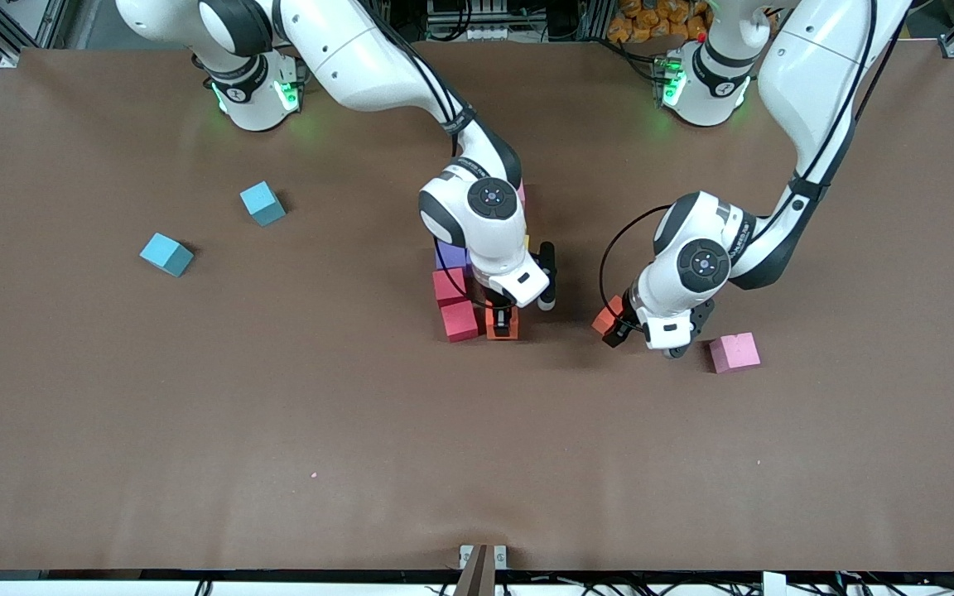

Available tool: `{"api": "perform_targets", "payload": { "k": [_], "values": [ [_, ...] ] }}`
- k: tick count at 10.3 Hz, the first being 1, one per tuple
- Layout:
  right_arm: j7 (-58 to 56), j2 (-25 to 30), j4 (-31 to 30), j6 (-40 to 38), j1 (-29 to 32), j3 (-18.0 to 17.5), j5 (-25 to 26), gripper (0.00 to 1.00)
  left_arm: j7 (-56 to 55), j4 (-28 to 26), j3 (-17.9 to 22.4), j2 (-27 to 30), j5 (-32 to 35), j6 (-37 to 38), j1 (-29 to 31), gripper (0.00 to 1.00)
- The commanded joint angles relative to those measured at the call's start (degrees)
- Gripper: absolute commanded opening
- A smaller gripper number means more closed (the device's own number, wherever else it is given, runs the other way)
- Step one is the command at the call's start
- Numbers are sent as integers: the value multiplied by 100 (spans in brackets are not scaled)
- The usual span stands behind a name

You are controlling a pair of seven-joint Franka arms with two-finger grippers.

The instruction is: Form number 2 with 11 blocks

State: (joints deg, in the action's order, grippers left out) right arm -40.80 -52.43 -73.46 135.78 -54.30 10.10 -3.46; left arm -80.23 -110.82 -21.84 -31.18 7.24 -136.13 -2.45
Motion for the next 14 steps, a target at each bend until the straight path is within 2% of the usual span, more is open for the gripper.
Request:
{"api": "perform_targets", "payload": {
  "k": [1, 3, 5, 6, 9, 11, 12, 14],
  "values": [
    [-156, 66, -150, 1, 322, -332, -93, 45, 34, -19, 5, -142, 5, -203, -19, 100],
    [-148, 119, -290, -7, 420, -447, -93, 45, 34, -2, 5, -248, 14, -466, -1, 96],
    [-156, 163, -370, -16, 508, -544, -93, 45, 8, 34, 5, -362, 5, -616, 43, 70],
    [-156, 172, -379, -16, 517, -544, -93, 45, 8, 68, 5, -380, 5, -626, 43, 64],
    [-139, 207, -449, -43, 674, -727, -93, 45, -1, 104, 5, -389, -3, -634, 34, 57],
    [-104, 268, -554, -43, 675, -737, -93, 45, -89, 182, 5, -397, -64, -634, -18, 56],
    [-103, 294, -581, -69, 675, -737, -93, 45, -159, 218, 5, -398, -74, -634, -27, 51],
    [-95, 295, -590, -78, 675, -737, -93, 45, -780, 480, 5, -564, -74, -634, -114, 46]
  ]
}}
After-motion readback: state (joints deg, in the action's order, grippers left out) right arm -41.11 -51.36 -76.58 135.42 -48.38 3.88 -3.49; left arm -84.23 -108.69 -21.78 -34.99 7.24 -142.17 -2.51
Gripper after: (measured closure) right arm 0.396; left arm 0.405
